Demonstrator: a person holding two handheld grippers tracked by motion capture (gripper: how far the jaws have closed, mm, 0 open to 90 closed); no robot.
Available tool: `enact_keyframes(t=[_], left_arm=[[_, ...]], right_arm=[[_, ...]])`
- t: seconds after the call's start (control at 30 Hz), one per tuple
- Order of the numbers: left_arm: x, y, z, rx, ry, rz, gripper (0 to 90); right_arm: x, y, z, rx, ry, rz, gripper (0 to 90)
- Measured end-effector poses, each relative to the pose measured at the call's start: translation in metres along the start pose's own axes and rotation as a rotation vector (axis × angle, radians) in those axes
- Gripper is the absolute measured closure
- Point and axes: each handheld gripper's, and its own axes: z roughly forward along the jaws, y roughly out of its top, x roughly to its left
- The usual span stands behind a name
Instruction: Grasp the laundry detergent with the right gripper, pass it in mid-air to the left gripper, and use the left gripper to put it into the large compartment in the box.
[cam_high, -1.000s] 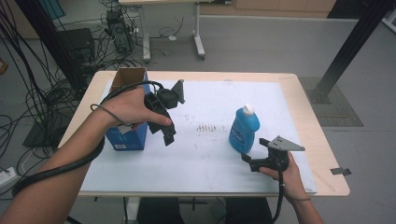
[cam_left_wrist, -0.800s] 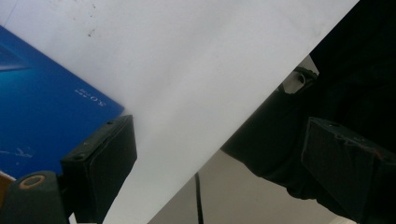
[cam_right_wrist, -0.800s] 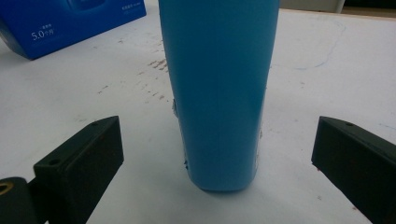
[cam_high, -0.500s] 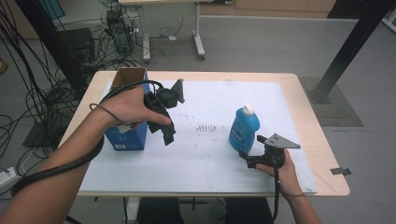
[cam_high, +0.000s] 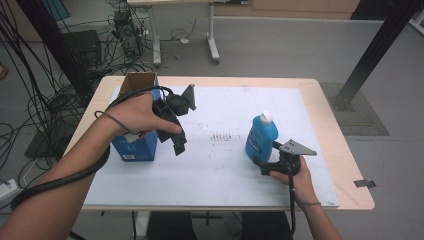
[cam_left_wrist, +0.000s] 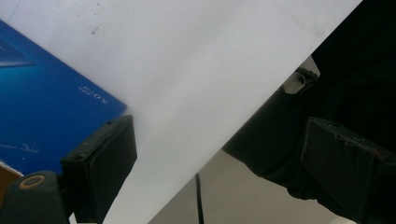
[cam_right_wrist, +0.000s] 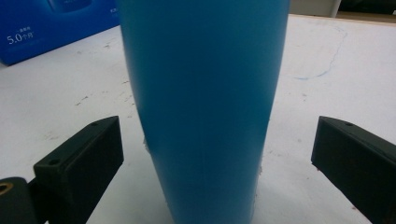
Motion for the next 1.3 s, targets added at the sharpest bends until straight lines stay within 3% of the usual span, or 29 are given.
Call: enact_keyframes(t=[0.6,1.3], left_arm=[[0.001,0.002,0.001,0.002,0.006,0.001,10.6],[-0.001,0.005,0.0,0.004,0.004,0.011,10.6]], right_arm=[[-0.005,-0.001,0.014,-0.007,-0.012,0.026,1.9],[-0.002,-0.001,0.015,-0.009,-0.008,0.028,2.1]])
